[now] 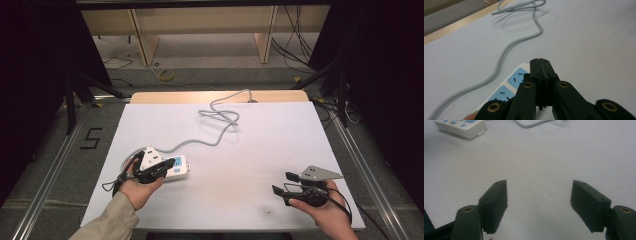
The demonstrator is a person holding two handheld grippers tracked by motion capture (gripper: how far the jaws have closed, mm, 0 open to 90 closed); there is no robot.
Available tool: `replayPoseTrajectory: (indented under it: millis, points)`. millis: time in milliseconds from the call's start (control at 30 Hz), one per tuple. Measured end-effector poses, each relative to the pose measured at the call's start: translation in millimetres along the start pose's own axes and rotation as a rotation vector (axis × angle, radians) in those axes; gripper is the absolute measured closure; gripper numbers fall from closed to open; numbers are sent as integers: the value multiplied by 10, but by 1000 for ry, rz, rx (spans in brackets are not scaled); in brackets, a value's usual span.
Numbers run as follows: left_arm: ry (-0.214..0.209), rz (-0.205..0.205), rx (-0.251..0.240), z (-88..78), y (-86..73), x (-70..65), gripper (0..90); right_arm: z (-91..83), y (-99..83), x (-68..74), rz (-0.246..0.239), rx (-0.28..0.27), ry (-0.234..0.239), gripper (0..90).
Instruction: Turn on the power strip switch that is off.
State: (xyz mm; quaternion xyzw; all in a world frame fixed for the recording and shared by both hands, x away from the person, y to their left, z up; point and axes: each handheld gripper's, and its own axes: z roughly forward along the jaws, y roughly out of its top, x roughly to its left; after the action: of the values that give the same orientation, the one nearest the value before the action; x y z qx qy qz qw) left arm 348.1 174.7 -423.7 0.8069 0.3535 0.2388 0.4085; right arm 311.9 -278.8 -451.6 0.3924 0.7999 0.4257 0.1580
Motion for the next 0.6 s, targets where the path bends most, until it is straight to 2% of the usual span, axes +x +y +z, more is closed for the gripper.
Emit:
replayPoseTrajectory:
  millis: [600]
  points:
    - [40,-26,13,-78,-53,111,898,3,-1,2,2,2,1,304]
